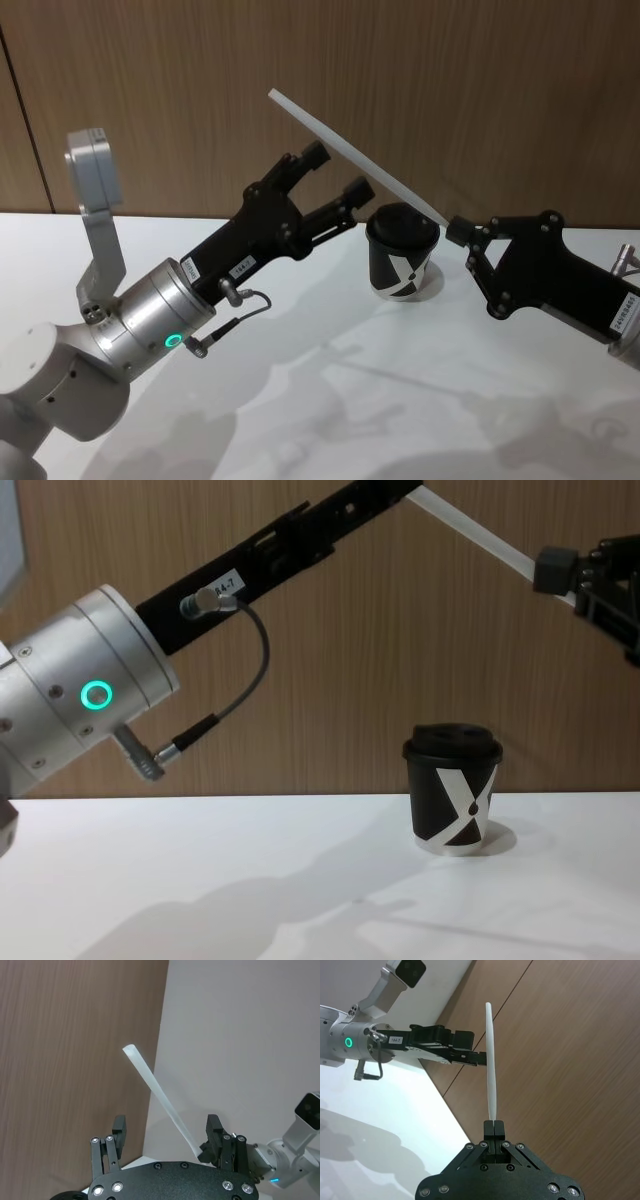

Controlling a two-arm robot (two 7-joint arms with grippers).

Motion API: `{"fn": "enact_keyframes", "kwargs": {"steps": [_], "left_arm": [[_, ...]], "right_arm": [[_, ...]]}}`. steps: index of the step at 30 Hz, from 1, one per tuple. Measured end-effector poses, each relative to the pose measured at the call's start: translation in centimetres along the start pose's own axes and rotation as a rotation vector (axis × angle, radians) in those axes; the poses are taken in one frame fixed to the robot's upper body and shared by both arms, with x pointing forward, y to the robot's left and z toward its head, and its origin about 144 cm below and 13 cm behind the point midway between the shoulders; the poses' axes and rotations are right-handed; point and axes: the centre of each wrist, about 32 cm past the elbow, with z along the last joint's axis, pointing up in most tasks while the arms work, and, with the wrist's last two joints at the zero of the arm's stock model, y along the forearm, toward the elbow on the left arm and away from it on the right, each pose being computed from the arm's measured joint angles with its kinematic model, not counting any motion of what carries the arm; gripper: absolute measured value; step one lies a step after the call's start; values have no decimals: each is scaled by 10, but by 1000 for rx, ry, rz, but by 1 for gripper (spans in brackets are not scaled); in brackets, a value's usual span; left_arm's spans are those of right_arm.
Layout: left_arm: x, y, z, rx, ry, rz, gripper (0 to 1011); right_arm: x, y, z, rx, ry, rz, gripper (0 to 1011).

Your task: Pick up the straw with one hand, pass it to the other hand, and insert it into the cup.

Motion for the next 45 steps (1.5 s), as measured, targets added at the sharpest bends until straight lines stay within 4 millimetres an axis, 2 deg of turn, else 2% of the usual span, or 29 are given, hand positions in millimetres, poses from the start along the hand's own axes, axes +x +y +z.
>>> {"fn": "enact_keyframes", "kwargs": {"steps": [37, 39, 45], "left_arm": [[8, -16, -8, -55, 69, 25, 1000], [8, -17, -8, -57, 70, 25, 990], [8, -17, -8, -60, 72, 27, 870]], "right_arm": [[0, 0, 0, 0, 0, 0, 6], [0, 0, 0, 0, 0, 0, 6], [0, 0, 0, 0, 0, 0, 6]]}}
